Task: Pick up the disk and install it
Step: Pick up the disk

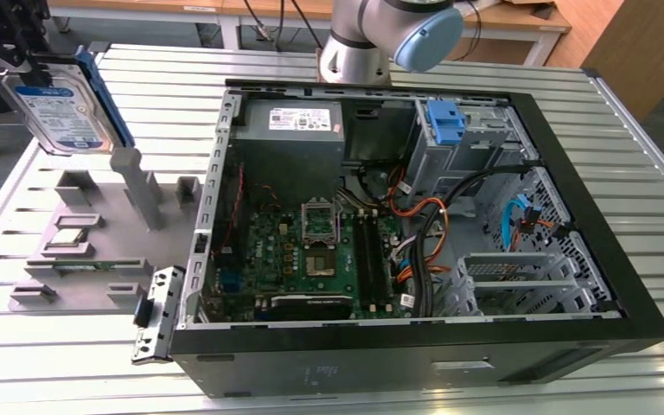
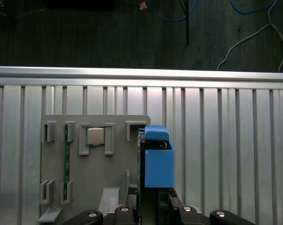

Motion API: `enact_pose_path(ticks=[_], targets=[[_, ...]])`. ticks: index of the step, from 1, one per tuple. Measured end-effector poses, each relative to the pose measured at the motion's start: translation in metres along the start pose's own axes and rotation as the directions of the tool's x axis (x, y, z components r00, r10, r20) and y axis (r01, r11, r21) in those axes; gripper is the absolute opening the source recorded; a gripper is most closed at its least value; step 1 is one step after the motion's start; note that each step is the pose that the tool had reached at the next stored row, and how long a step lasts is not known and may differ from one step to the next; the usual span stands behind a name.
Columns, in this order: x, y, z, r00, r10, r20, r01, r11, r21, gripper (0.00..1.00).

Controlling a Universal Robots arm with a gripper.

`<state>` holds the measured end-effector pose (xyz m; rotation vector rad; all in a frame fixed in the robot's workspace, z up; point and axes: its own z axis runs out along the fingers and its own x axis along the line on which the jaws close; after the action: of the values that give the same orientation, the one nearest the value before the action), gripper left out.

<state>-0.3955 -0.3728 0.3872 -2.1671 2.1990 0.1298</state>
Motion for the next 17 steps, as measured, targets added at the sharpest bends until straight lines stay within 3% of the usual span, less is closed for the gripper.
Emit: enact_pose_path(ticks=[17], targets=[[-0.0006, 0.0001, -0.0062, 1.0, 0.0, 0.0002, 0.0, 1.0, 0.0, 0.35]])
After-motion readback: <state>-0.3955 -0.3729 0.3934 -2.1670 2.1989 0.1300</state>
